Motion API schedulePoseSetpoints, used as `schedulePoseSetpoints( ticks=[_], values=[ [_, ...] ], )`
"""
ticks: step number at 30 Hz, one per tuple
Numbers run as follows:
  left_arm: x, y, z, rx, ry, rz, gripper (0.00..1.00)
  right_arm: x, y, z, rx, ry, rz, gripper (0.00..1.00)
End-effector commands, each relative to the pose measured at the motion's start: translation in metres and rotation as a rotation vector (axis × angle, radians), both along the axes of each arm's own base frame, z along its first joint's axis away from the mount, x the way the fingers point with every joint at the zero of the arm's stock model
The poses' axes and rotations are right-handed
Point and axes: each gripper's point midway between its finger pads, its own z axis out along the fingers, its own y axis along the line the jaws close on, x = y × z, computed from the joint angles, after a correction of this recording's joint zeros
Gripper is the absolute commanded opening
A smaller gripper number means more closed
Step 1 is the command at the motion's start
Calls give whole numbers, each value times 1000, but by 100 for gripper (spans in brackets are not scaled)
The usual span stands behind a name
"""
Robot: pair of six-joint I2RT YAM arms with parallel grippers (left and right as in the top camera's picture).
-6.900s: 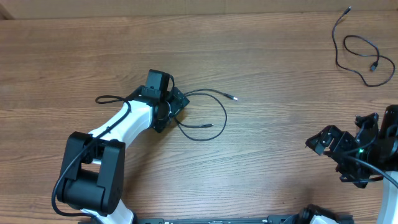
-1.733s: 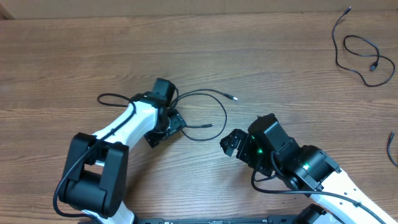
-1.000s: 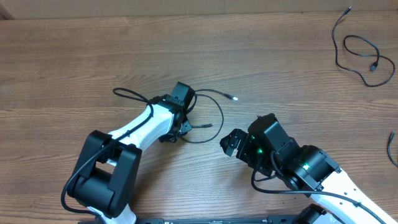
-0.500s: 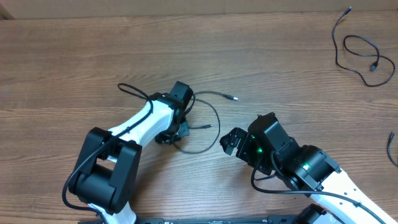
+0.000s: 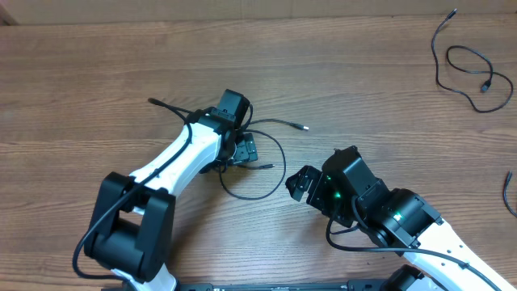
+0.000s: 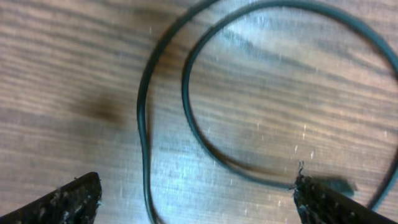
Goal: Untangle cables
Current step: 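Lift the held cable loop with the left gripper, right gripper waiting nearby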
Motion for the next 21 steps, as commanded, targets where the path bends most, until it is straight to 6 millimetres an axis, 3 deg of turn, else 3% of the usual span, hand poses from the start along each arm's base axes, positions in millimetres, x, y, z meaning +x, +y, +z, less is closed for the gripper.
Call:
schedulePoseSetpoints(
  ticks=[1,5,6,7,8,9,10,11,16,21],
  values=[
    [1,9,-21,59,34,8,96,1,0,2,-4,-14,-1,100],
    [0,9,-44,74,69,7,97,1,0,1,-4,-14,-1,100],
    [0,9,-49,77,76,8,92,1,0,2,-4,-14,-1,100],
    [-1,9,-53,81,86,7,81,1,0,1,-4,-14,-1,100],
    [-2,10,-56,85,95,7,59,1,0,1,-4,-14,-1,100],
    [-4,10,-59,87,103,6,30,1,0,2,-4,-15,0,100],
    [-5,11,-60,91,110,6,9,1,0,1,-4,-14,0,100],
    [-6,11,-60,93,114,6,4,1,0,1,-4,-14,0,100],
    [-3,12,-45,99,110,-74,4,1,0,1,-4,-14,0,100],
    [12,11,8,102,43,-161,4,4,-3,1,-18,-28,-14,100]
  ],
)
